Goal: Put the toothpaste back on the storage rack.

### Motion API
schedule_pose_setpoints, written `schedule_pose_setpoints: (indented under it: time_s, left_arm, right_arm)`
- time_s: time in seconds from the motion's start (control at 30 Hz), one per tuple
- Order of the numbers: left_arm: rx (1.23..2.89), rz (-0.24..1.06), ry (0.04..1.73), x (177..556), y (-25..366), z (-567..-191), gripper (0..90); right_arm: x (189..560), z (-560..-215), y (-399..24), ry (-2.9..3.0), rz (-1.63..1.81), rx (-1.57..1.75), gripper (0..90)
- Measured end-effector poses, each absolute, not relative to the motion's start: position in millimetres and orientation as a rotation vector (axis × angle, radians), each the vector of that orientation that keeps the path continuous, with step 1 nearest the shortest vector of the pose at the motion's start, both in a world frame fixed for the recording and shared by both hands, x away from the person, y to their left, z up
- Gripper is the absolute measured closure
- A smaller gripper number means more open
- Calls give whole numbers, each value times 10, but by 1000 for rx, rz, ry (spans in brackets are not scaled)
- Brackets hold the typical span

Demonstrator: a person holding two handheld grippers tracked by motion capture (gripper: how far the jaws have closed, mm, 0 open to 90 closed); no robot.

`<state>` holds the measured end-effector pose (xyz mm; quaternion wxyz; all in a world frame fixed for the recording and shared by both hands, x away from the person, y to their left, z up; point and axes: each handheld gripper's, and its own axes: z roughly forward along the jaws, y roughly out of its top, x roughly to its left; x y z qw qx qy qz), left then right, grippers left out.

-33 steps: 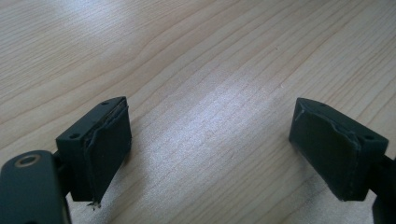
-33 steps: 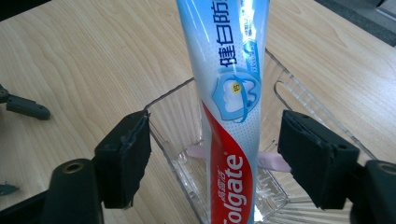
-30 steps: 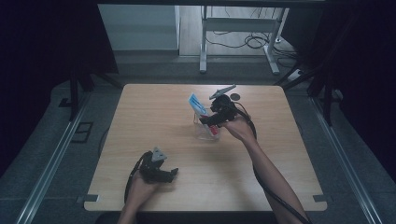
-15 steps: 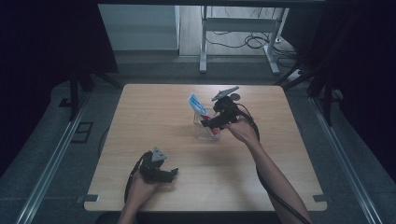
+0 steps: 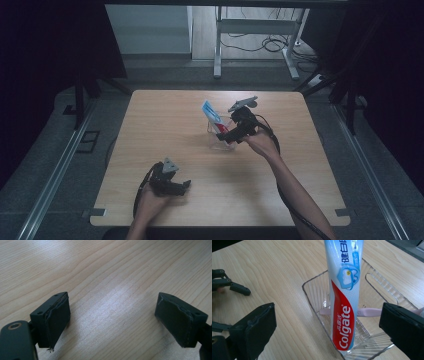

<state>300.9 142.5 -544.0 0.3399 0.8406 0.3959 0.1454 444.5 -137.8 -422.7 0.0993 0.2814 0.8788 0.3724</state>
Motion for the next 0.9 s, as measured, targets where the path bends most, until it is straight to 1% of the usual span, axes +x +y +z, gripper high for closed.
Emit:
schedule_pose_setpoints:
  time_s: [0.9]
  left_arm:
    - [2187,379,1031,3009,1425,-5441,129]
  right_arm:
    - [4220,-4223,-1524,2577,1113,831,3]
